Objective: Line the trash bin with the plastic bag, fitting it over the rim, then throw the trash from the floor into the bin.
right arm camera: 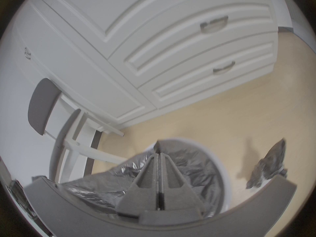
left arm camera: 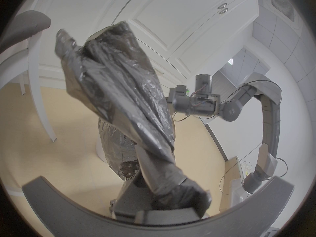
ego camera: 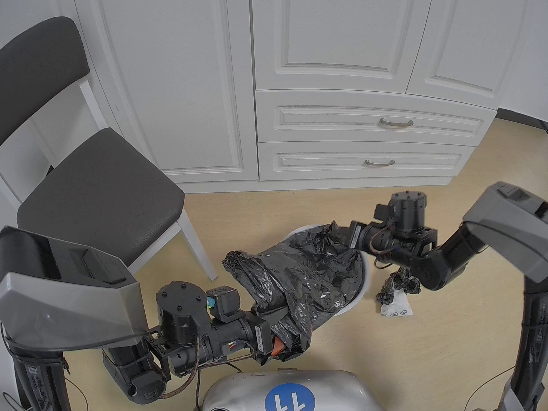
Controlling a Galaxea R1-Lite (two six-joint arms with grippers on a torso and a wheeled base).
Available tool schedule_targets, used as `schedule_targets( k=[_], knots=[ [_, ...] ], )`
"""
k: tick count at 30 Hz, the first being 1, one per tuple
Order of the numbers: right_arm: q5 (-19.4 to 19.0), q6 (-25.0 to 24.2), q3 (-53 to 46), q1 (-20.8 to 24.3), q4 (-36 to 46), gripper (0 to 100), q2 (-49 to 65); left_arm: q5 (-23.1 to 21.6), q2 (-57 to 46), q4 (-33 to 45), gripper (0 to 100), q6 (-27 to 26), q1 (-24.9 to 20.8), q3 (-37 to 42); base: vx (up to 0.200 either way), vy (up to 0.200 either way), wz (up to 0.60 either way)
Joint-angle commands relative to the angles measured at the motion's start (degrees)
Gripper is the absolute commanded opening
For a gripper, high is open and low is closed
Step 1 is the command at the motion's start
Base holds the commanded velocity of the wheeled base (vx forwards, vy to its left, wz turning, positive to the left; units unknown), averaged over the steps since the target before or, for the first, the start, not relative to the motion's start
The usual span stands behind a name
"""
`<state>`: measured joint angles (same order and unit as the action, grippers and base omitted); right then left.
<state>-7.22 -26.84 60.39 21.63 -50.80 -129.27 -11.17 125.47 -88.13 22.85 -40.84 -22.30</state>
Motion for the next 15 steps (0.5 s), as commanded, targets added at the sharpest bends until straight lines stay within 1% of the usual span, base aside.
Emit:
schedule_targets(
  k=[1, 3, 7, 8, 9, 11, 15],
  knots=[
    [-0.3, 3.8, -3.4, -4.6, 3.7, 0, 15.2, 1.6, 0.8, 0.0, 0, 0.5, -0.6, -3.0, 0.000, 0.000, 0.00],
    [-0.5, 4.3, -4.9, -6.4, 4.8, 0, 21.0, 1.5, 0.8, 0.1, 0, 0.5, -1.1, -3.0, 0.000, 0.000, 0.00],
    [-1.0, 4.4, -6.6, -8.1, 7.0, 0, 27.7, 1.7, 1.0, 0.1, 0, 0.3, -2.5, -2.1, 0.000, 0.000, 0.00],
    [-1.0, 4.4, -6.7, -8.1, 7.0, 0, 27.8, 1.7, 1.0, 0.1, 0, 0.3, -2.6, -2.1, 0.000, 0.000, 0.00],
    [-2.3, 4.4, -7.4, -8.2, 7.5, 0, 29.1, 1.7, 0.7, 0.1, 0, 0.3, -3.2, -1.3, 0.000, 0.000, 0.00],
    [-3.1, 4.5, -7.7, -8.2, 7.4, 0, 29.2, 1.7, 0.7, 0.1, 0, 0.3, -3.7, -0.6, 0.000, 0.000, 0.00],
    [-3.1, 4.7, -7.4, -8.2, 7.5, 0, 28.8, 1.4, 0.1, 0.1, 0, 0.4, -4.3, 0.3, 0.000, 0.000, 0.00]
  ],
)
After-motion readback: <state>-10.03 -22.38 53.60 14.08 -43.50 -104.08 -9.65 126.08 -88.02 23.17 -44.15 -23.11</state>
